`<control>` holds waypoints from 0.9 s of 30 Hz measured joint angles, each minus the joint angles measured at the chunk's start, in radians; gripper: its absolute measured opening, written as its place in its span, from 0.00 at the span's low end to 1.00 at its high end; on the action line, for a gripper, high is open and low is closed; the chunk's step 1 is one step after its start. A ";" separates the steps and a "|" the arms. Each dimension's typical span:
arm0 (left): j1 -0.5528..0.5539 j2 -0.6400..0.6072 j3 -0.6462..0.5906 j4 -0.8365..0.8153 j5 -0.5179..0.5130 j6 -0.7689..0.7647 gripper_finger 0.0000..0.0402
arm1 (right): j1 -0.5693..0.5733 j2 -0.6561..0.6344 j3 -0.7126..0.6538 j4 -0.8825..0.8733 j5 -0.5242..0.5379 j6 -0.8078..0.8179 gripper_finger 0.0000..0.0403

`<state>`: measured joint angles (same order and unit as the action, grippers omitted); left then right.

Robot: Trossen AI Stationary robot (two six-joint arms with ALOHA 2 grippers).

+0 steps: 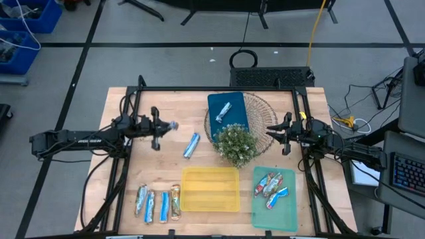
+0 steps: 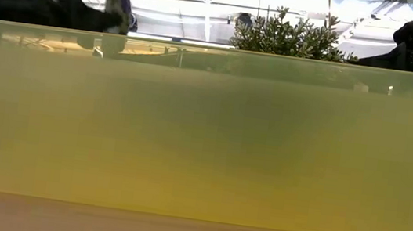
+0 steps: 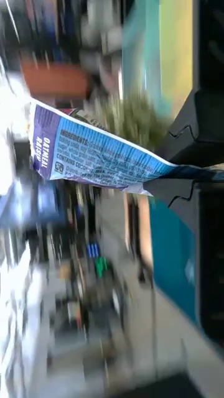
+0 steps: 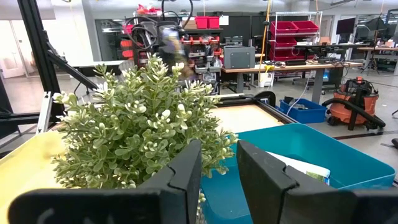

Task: Pick and place Granola Bars by type
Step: Put the blue granola bar into the blue bin

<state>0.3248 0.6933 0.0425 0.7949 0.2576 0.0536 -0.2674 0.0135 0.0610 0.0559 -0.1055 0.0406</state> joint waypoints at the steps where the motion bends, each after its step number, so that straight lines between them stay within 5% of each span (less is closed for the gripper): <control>1: 0.000 0.000 0.000 -0.007 -0.049 0.012 0.06 | 0.000 0.000 0.000 0.000 0.000 0.000 0.23; 4: 0.000 0.000 0.000 -0.013 -0.131 0.027 0.02 | 0.000 0.000 0.000 0.000 0.000 0.000 0.23; 17: -0.001 0.000 0.012 -0.021 -0.126 -0.097 0.01 | 0.000 0.000 0.000 0.000 0.000 0.000 0.23; 27: -0.001 0.068 0.235 -0.295 -0.100 -0.063 0.01 | 0.000 0.000 0.000 0.000 0.000 0.000 0.23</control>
<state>0.3241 0.7610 0.2778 0.4998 0.1576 -0.0094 -0.2674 0.0135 0.0612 0.0559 -0.1058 0.0406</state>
